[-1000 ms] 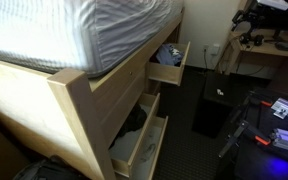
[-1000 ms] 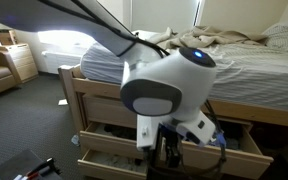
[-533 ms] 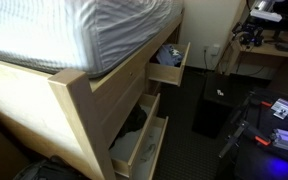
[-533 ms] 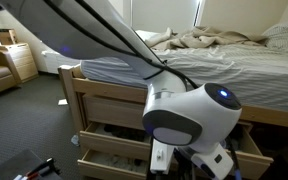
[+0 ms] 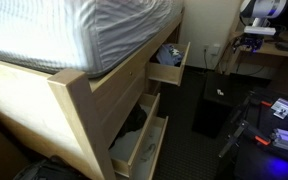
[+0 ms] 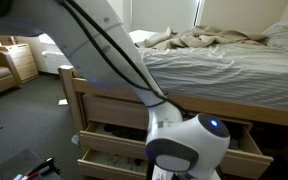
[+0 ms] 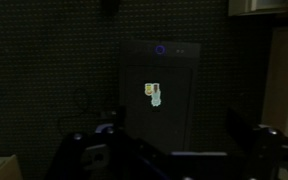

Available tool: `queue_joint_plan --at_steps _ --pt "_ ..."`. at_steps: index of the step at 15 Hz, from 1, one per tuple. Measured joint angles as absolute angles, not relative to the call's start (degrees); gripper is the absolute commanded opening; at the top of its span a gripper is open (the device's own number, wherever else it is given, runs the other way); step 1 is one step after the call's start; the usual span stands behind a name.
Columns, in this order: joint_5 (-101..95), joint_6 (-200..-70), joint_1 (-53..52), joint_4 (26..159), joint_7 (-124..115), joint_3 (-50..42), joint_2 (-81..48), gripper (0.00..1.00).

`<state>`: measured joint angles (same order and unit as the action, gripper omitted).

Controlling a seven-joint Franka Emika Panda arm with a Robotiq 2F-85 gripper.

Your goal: Close the top drawer of the bed.

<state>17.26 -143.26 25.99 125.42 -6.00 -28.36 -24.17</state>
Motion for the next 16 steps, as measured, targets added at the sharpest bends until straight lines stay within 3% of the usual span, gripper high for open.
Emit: queue_joint_plan --at_steps 5,16 --pt "17.83 -152.40 33.49 117.51 -7.27 -26.71 -41.11 1.00" --pt "19.38 -150.16 79.45 90.58 37.25 -0.81 -53.98 1.00"
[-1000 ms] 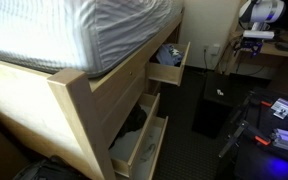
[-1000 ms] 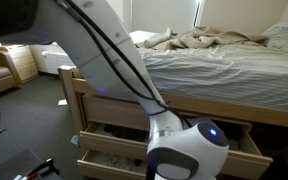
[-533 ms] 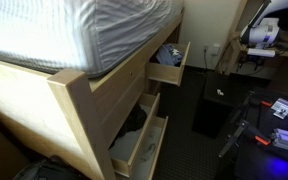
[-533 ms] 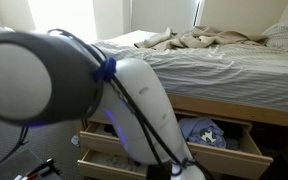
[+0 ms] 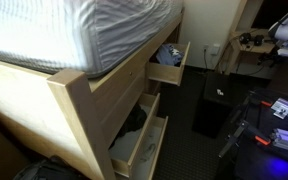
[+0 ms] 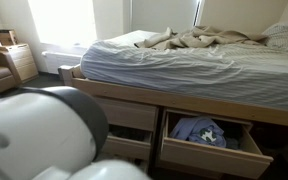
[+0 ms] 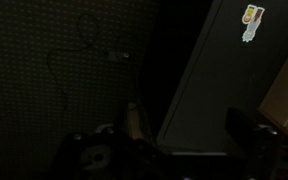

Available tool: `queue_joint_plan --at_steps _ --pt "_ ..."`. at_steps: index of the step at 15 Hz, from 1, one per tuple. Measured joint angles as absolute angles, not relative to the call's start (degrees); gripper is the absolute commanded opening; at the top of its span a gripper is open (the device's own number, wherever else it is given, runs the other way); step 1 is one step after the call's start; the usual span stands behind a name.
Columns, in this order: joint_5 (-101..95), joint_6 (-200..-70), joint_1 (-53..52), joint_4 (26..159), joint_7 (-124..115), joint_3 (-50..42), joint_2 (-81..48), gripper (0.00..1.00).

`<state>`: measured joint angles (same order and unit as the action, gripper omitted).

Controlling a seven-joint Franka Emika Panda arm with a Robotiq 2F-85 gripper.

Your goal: Close the top drawer of the bed.

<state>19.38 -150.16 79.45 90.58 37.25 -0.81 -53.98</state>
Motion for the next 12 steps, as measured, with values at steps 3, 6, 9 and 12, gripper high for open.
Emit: queue_joint_plan --at_steps 3,6,9,12 --pt "16.37 -145.14 86.60 86.00 43.40 2.34 -55.15 1.00" --pt "16.10 -144.03 87.14 84.61 44.08 2.87 -55.94 1.00" --pt "16.10 -144.03 86.74 84.54 44.08 3.08 -56.16 1.00" --pt "16.09 -144.15 86.62 84.65 43.89 3.49 -56.15 1.00"
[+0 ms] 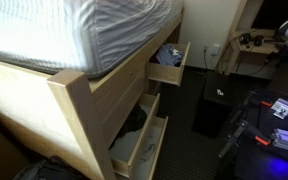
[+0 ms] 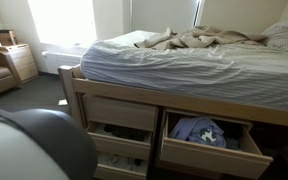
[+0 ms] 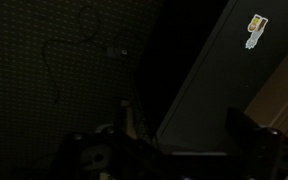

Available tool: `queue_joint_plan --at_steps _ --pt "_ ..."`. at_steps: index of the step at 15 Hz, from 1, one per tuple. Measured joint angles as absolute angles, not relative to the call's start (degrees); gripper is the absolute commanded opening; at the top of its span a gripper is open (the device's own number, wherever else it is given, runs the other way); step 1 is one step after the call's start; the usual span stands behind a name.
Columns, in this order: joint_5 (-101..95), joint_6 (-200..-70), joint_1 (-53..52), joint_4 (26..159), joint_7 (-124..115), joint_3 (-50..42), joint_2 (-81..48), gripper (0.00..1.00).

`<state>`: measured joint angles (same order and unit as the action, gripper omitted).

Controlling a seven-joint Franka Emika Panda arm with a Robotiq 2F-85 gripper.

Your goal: Close the top drawer of the bed.

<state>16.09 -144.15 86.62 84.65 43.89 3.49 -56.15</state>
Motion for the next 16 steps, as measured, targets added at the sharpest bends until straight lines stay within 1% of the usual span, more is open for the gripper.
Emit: queue_joint_plan --at_steps 3,8,10,13,16 --pt "15.04 -148.01 84.47 86.75 44.20 5.42 -55.70 1.00" --pt "9.49 -165.92 78.36 99.86 45.65 9.02 -51.51 1.00" --pt "6.78 -171.18 77.13 103.48 45.60 10.79 -50.43 1.00" --pt "2.90 -173.21 77.31 103.64 45.61 14.19 -49.72 1.00" --pt "0.27 -172.89 82.41 103.69 49.11 18.80 -49.58 1.00"
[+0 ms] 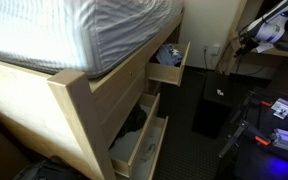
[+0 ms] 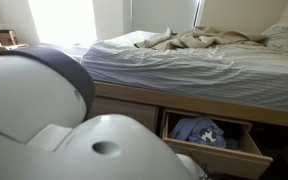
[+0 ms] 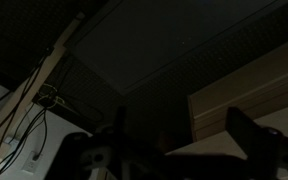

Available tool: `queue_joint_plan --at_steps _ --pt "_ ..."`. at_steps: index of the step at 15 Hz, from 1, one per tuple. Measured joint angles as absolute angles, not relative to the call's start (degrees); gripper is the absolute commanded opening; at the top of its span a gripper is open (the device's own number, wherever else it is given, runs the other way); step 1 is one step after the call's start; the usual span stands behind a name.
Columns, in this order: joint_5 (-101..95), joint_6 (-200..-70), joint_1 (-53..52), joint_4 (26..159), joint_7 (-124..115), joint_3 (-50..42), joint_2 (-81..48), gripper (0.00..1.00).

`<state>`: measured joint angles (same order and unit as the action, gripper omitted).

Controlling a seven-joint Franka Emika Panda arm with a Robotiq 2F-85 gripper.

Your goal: Close the top drawer of the bed.

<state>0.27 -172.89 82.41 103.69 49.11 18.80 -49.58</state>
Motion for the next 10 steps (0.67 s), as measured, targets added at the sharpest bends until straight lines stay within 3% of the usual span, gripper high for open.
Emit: queue_joint_plan --at_steps 3,10 --pt "-0.09 -172.87 83.80 103.52 49.48 19.12 -49.82 1.00" --pt "-4.84 -179.08 76.13 105.34 44.99 15.57 -51.61 1.00"
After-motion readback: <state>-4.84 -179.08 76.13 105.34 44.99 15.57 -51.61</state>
